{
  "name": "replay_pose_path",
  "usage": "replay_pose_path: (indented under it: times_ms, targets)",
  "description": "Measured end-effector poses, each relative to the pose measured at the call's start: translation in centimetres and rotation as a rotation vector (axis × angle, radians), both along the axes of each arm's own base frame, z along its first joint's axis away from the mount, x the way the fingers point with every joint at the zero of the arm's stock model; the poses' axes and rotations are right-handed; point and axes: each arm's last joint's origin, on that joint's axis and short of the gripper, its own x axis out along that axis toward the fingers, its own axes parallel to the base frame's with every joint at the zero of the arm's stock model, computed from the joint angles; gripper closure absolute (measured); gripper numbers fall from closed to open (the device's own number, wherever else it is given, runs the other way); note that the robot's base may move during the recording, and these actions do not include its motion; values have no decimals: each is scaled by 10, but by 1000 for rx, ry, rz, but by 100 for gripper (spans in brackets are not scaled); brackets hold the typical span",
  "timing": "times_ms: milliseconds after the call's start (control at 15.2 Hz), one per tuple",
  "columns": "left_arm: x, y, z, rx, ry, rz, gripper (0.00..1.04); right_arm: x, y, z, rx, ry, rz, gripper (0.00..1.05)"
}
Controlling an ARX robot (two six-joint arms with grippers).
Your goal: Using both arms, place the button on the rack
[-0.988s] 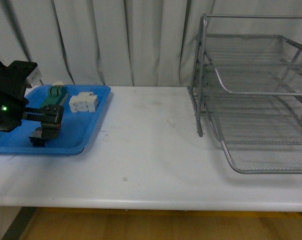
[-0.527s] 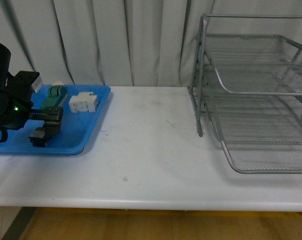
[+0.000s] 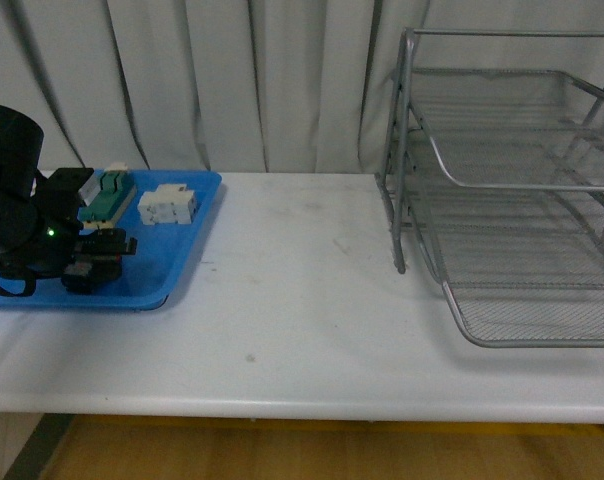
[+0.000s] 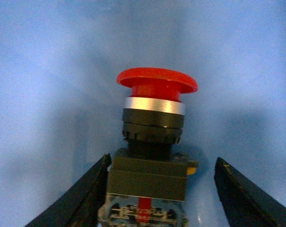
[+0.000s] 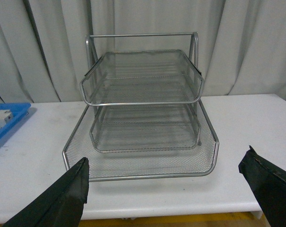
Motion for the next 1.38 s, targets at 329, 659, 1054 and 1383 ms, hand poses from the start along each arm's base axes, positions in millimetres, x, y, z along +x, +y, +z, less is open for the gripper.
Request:
replay_pose_path:
  times_ms: [329, 659, 1054, 1383]
  targets:
    - [-38, -24, 28, 61, -78, 2, 69, 0, 0, 0, 0, 0, 0, 6]
    - [-135, -38, 129, 36, -307, -30, 69, 0, 0, 0, 0, 0, 0, 6]
    - [-270, -31, 170, 111, -416, 82, 69, 0, 0, 0, 0, 0, 0, 6]
    - [-274, -31, 173, 114, -438, 87, 69, 0, 0, 0, 0, 1, 1, 6]
